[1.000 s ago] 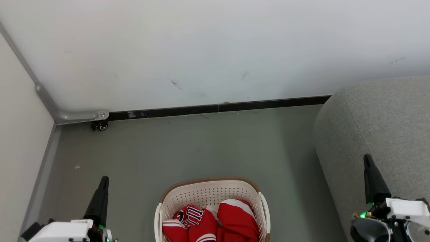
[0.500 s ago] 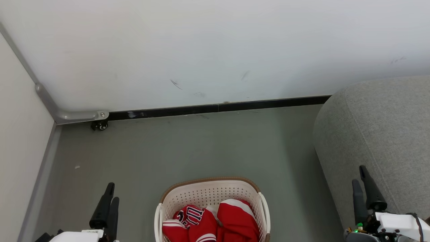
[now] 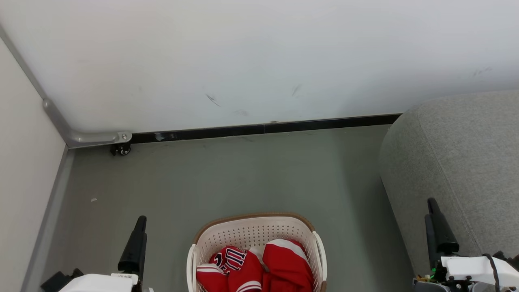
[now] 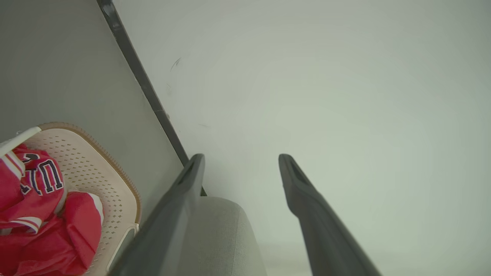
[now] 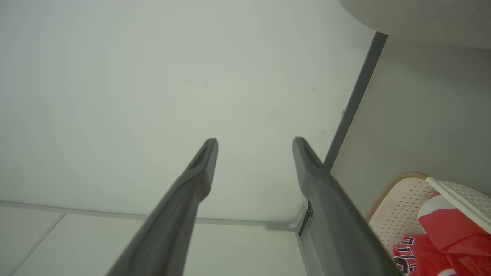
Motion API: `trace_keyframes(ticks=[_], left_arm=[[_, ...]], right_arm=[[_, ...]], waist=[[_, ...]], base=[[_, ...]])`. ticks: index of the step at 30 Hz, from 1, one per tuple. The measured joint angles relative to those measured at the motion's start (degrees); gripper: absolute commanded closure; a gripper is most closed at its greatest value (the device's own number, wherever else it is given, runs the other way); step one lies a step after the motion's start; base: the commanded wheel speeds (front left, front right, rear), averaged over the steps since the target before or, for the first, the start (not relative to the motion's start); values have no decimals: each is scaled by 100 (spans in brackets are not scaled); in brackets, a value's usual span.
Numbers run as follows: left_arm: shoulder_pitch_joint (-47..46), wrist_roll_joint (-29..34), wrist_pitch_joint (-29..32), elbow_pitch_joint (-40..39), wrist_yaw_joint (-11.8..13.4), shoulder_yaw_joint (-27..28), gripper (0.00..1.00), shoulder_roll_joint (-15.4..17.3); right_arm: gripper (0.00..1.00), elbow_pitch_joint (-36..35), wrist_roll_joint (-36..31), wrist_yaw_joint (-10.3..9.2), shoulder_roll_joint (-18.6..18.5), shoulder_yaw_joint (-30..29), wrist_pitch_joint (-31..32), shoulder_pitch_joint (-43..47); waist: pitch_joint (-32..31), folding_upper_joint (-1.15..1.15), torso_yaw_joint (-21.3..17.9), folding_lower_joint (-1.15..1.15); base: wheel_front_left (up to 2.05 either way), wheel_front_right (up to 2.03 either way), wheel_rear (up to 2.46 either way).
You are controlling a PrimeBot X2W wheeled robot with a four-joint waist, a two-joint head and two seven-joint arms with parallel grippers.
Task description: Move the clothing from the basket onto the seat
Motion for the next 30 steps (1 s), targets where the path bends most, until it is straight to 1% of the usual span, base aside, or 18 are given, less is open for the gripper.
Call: trace_keyframes(ticks=[5,10,11,14,17,23,25,30], left_arm=[[-2,392,-105,-111,37,-26,0,0],[-13,928,-208,-204,58,-97,0,43],[-13,928,-208,-204,58,-97,0,43],[-26,1189,-277,-266,100,-146,0,51],[-26,1441,-313,-332,140,-209,0,49],[-27,2094,-447,-445,208,-332,0,54],[-27,2350,-492,-487,226,-385,0,71],[-27,2954,-573,-545,327,-528,0,153]], right_arm=[[0,-40,-492,0,-7,-2,-101,-23],[0,-54,-1032,0,-13,26,-197,-26],[0,-54,-1032,0,-13,26,-197,-26],[0,-59,-1358,0,-14,44,-252,-30],[0,-59,-1741,0,-16,76,-309,-31],[0,-73,-2439,0,-15,144,-436,-38],[0,-80,-2651,0,-15,171,-474,-51],[0,-85,-3126,0,-13,200,-556,-84]], waist=[[-12,0,7,26],[-31,0,11,51],[-31,0,11,51],[-43,0,13,62],[-53,0,15,67],[-63,0,18,69],[-62,0,20,63],[-51,0,26,41]], base=[[0,0,0],[0,0,0],[0,0,0],[0,0,0],[0,0,0],[0,0,0],[0,0,0],[0,0,0]])
